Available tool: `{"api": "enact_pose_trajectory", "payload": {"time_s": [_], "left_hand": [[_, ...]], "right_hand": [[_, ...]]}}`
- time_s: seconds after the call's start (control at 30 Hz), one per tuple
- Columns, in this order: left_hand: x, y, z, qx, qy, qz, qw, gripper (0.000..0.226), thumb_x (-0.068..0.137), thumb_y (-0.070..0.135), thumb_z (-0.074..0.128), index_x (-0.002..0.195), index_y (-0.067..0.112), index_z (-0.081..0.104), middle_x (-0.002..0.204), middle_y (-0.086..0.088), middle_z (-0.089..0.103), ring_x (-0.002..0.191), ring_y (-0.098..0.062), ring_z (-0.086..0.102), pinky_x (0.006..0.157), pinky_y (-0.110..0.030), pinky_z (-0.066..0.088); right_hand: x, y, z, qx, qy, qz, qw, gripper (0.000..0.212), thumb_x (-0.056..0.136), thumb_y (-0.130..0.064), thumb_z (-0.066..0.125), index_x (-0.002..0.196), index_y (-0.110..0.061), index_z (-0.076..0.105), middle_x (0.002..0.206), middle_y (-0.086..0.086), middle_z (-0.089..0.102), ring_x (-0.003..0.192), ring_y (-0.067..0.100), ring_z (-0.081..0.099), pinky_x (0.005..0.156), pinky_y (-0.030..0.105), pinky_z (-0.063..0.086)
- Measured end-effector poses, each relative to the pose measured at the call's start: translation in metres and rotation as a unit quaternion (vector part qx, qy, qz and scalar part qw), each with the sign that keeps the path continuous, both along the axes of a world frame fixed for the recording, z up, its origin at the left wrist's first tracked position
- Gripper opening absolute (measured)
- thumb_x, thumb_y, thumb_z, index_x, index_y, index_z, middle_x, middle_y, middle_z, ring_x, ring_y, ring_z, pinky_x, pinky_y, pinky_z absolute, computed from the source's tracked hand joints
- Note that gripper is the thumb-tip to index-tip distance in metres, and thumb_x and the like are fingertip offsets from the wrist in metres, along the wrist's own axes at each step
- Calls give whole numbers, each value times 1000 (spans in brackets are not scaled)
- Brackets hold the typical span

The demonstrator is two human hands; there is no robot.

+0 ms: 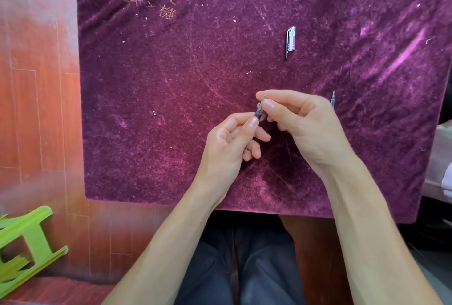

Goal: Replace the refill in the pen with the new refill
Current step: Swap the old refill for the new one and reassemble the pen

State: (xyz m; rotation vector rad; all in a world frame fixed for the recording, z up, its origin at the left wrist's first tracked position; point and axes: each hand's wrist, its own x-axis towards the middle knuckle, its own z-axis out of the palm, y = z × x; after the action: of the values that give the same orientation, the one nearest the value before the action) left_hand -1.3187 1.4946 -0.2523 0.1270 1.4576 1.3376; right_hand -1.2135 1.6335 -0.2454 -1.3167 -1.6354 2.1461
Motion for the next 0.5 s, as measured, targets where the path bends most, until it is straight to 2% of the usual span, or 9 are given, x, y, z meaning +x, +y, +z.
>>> {"api": "enact_pose_trajectory", "payload": {"time_s": [0.07, 0.2, 0.33, 0.5], "left_hand": [[0, 0, 0, 9, -4, -4, 1000, 24, 105, 30, 55, 116, 18, 72, 87, -1, 75, 58, -9, 58, 57, -22, 45], [-1, 0, 2, 21, -5, -7, 1000, 28, 105, 29, 53, 119, 12, 71, 84, -1, 73, 55, -8, 55, 56, -21, 44], [-2, 1, 6, 24, -2, -7, 1000, 25, 107, 27, 52, 115, 14, 71, 83, -1, 72, 53, -8, 54, 56, -22, 44], [-1, -1, 7, 15, -5, 3, 1000, 26, 108, 22, 51, 116, 7, 70, 83, 0, 73, 53, -8, 54, 54, -20, 44]], "right_hand": [[0, 1, 1, -26, 0, 6, 1000, 17, 103, -18, 71, 108, -28, 83, 83, -11, 79, 80, -5, 67, 72, 14, 49], [1, 1, 2, -90, 20, -8, 996, 15, 99, -23, 73, 106, -27, 85, 89, -5, 78, 85, 7, 61, 80, 32, 46], [1, -1, 4, -129, 23, -16, 991, 19, 88, -33, 75, 102, -27, 86, 91, -4, 77, 80, 4, 59, 77, 29, 44], [2, 0, 4, -96, -1, 10, 995, 14, 101, -24, 72, 103, -28, 85, 87, -8, 76, 82, 2, 62, 78, 27, 46]]}}
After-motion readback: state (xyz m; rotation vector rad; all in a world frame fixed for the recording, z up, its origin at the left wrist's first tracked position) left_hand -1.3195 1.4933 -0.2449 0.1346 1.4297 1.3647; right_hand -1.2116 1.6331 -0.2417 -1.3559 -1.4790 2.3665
